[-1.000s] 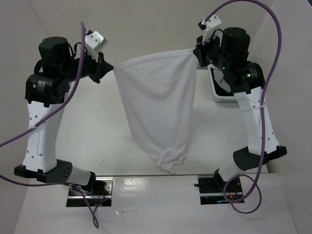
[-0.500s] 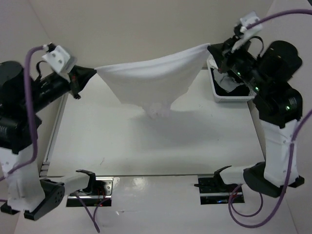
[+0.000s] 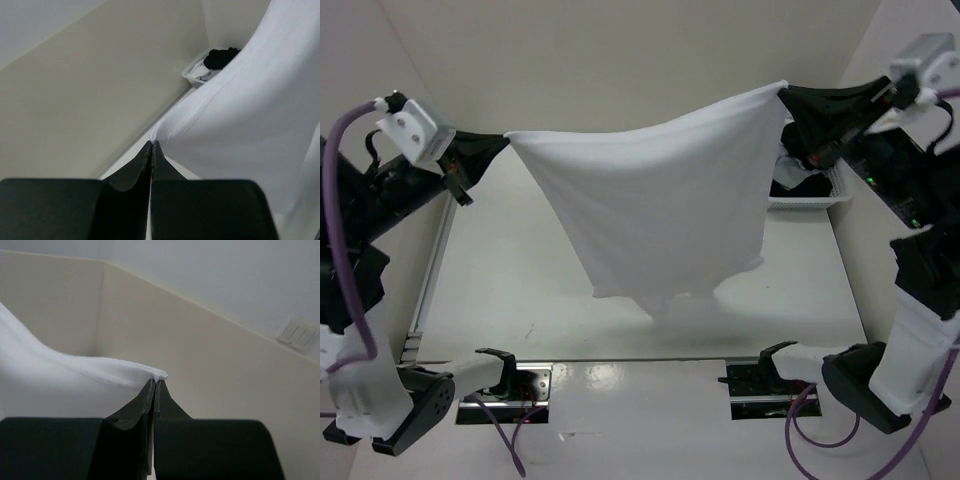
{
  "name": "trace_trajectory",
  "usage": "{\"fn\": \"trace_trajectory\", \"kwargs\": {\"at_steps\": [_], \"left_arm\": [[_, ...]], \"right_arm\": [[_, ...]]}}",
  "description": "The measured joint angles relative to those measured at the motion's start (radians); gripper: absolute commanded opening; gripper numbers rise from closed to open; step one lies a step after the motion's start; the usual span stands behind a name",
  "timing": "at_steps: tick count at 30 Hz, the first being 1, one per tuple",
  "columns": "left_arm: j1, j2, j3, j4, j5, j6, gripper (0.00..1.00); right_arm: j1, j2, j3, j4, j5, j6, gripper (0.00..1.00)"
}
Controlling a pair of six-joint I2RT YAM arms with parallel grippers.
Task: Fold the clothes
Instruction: Flatten the tank top out
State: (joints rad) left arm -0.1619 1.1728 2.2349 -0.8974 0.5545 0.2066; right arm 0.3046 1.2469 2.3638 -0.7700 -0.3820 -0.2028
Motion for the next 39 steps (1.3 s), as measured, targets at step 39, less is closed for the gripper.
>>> {"fn": "trace_trajectory", "kwargs": {"at_steps": [39], "left_arm": [[0.068,-0.156,-0.037,0.013,-0.033,-0.002,0.00]], "right_arm": [[-0.068,-0.089,-0.140,0.023,-0.066,0.027,0.00]]}}
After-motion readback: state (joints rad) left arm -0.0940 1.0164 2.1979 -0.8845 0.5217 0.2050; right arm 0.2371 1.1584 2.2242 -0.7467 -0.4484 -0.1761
